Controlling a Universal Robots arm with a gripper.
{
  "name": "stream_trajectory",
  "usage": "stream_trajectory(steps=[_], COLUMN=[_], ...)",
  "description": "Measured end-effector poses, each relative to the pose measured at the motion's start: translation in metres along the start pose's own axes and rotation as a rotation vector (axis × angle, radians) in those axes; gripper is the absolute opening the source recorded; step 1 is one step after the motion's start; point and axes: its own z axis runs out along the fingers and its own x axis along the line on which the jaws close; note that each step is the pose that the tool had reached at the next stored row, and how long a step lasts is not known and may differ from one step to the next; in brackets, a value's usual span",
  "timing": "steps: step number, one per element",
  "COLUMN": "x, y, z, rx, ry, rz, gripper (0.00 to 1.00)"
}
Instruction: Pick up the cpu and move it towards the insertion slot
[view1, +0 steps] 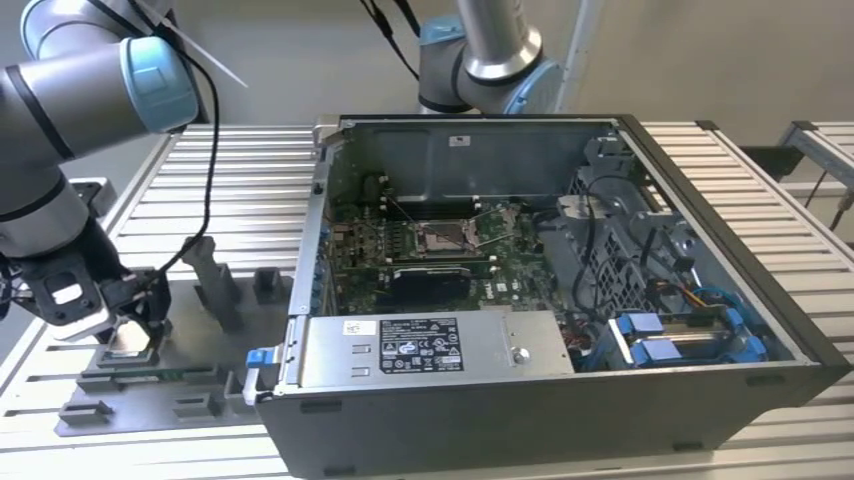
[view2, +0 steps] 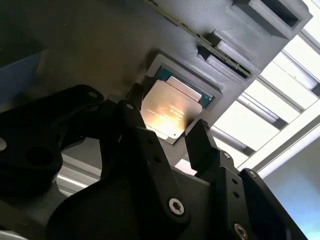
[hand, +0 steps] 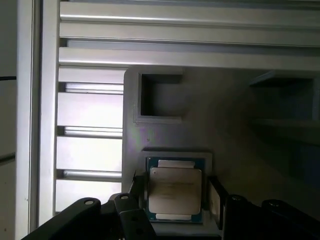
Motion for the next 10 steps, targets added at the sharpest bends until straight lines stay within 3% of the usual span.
stream_trajectory(steps=[10], x=[0.0011], y=[-0.0006], z=[0.002], rx=[0.0], ry=[0.0001], rz=[0.0], gripper=[1.0])
